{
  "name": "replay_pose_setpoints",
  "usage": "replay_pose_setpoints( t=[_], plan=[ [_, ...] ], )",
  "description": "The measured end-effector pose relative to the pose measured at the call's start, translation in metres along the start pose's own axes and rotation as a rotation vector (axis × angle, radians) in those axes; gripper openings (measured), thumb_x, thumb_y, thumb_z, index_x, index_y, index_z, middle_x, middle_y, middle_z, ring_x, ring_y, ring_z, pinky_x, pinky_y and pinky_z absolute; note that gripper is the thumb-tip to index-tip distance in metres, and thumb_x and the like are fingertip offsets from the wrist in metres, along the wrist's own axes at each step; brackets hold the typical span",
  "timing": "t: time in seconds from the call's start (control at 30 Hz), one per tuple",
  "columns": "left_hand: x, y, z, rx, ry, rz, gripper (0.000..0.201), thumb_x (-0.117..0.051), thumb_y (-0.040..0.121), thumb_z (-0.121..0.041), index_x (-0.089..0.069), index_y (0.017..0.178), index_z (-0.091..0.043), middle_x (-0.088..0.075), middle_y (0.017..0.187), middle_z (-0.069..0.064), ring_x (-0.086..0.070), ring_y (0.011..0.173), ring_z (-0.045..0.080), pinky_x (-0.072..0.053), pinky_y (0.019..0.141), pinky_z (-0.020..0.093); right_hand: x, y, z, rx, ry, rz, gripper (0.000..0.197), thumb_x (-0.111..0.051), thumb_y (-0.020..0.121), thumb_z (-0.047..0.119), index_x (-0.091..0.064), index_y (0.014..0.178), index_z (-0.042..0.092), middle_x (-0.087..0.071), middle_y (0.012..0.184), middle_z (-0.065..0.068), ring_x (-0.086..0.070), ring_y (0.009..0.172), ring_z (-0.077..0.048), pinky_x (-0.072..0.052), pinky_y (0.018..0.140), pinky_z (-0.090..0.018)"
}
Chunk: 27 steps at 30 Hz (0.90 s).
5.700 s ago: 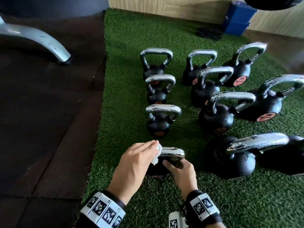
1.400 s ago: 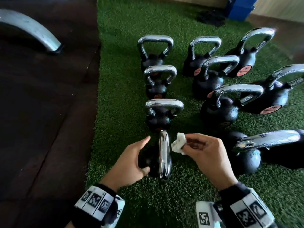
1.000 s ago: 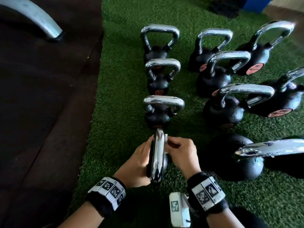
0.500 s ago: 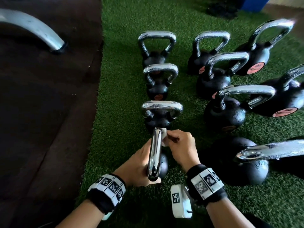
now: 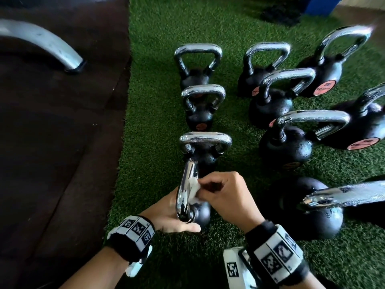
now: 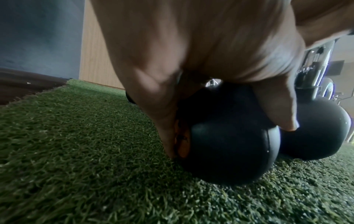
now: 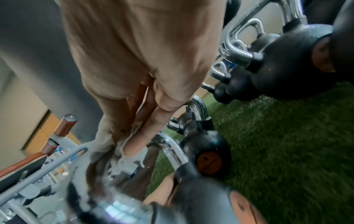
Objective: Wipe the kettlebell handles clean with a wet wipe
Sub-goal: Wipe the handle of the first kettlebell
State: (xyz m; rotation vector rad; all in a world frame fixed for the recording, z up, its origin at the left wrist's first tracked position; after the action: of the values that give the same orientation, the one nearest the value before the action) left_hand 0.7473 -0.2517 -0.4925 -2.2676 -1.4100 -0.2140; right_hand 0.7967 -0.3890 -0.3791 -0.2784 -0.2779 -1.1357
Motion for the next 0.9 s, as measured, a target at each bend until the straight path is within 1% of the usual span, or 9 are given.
replay_pose_setpoints(
  t=[0.1, 0.2, 0.37, 0.43, 0.57, 0.67, 0.73, 0.8, 0.9],
  plan=[
    [0.001, -0.001, 0.009, 0.114, 0.022, 0.024, 0.065, -0.087, 0.074, -0.05, -0.051, 0.128, -0.045, -0.062, 0.122, -0.032, -0.053, 0.117, -0.019, -0.041, 0.105, 0.007, -0.01, -0.019, 0.002, 0.01, 0.03, 0.101, 0.015, -0.087, 0.074, 0.015, -0.08, 0.08, 0.027, -0.078, 0.079, 0.013, -0.073, 0.071, -0.003, -0.054, 0.065, -0.015],
    [-0.018, -0.005, 0.018, 0.202, -0.027, 0.226, 0.055, -0.079, 0.089, -0.027, -0.044, 0.13, -0.038, -0.054, 0.125, -0.029, -0.05, 0.112, -0.025, -0.038, 0.112, 0.013, -0.012, -0.021, 0.003, -0.009, 0.05, 0.1, 0.01, -0.087, 0.075, 0.016, -0.079, 0.078, 0.022, -0.076, 0.075, 0.01, -0.068, 0.063, 0.0, -0.048, 0.059, -0.011],
    [0.01, -0.008, 0.005, 0.216, -0.064, -0.006, 0.046, -0.079, 0.083, -0.001, -0.049, 0.089, -0.035, -0.061, 0.081, -0.016, -0.06, 0.067, -0.024, -0.045, 0.064, -0.002, -0.02, -0.033, -0.003, -0.046, -0.024, 0.116, 0.01, -0.088, 0.072, 0.019, -0.08, 0.077, 0.024, -0.076, 0.075, 0.013, -0.07, 0.066, -0.001, -0.053, 0.061, -0.015],
    [0.004, -0.007, -0.013, 0.159, -0.047, 0.072, 0.034, -0.073, 0.086, -0.003, -0.053, 0.083, -0.031, -0.069, 0.067, -0.011, -0.063, 0.061, -0.015, -0.046, 0.057, 0.001, -0.024, -0.04, -0.011, -0.071, -0.069, 0.091, 0.014, -0.089, 0.07, 0.017, -0.079, 0.072, 0.027, -0.074, 0.076, 0.019, -0.068, 0.067, 0.001, -0.051, 0.06, -0.012],
    [0.0, -0.009, -0.034, 0.061, -0.087, 0.156, 0.032, -0.078, 0.08, -0.015, -0.063, 0.081, -0.044, -0.068, 0.074, -0.017, -0.062, 0.065, -0.011, -0.046, 0.061, 0.005, -0.025, -0.04, -0.016, 0.001, -0.134, 0.045, 0.013, -0.086, 0.075, 0.012, -0.079, 0.075, 0.023, -0.067, 0.074, 0.02, -0.064, 0.071, 0.001, -0.044, 0.062, -0.008],
    [0.006, -0.011, -0.017, 0.133, 0.031, 0.069, 0.05, -0.09, 0.075, -0.017, -0.06, 0.115, -0.025, -0.056, 0.086, -0.018, -0.059, 0.075, -0.023, -0.043, 0.068, -0.002, -0.027, -0.032, -0.013, 0.048, -0.193, 0.151, 0.005, -0.079, 0.083, 0.007, -0.078, 0.085, 0.012, -0.067, 0.086, 0.01, -0.066, 0.078, -0.003, -0.051, 0.066, -0.014],
    [0.003, -0.009, -0.019, 0.1, 0.131, 0.109, 0.076, -0.093, 0.073, -0.025, -0.049, 0.135, -0.019, -0.055, 0.106, -0.016, -0.062, 0.093, -0.014, -0.048, 0.086, 0.003, -0.029, -0.026, -0.014, 0.031, -0.19, 0.237, 0.007, -0.077, 0.085, 0.003, -0.073, 0.08, 0.006, -0.065, 0.091, 0.006, -0.064, 0.079, 0.002, -0.051, 0.07, -0.012],
    [0.0, -0.009, -0.024, 0.078, 0.18, 0.137, 0.096, -0.095, 0.068, -0.029, -0.036, 0.144, -0.025, -0.051, 0.118, -0.017, -0.064, 0.099, -0.005, -0.054, 0.093, 0.016, -0.034, -0.024, -0.013, 0.046, -0.242, 0.325, 0.005, -0.075, 0.085, 0.001, -0.074, 0.08, 0.003, -0.063, 0.096, 0.004, -0.06, 0.082, 0.003, -0.046, 0.071, -0.006],
    [-0.002, -0.011, -0.028, 0.1, 0.027, 0.114, 0.106, -0.092, 0.057, -0.027, -0.027, 0.138, -0.052, -0.061, 0.113, -0.013, -0.069, 0.086, 0.002, -0.064, 0.079, 0.036, -0.039, -0.027, -0.014, 0.053, -0.199, 0.45, 0.014, -0.071, 0.085, -0.004, -0.077, 0.08, 0.008, -0.066, 0.105, 0.004, -0.063, 0.093, -0.003, -0.05, 0.075, -0.012]
  ],
)
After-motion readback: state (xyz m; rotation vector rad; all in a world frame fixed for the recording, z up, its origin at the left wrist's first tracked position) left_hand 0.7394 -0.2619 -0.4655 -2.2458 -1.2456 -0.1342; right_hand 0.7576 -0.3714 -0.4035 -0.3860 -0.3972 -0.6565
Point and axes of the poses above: each hand's wrist, its own y-axis towards the middle knuckle, its own x-axis out of the back of the hand, z = x × y, the point moved 7 cm from there along y, towards the middle knuckle
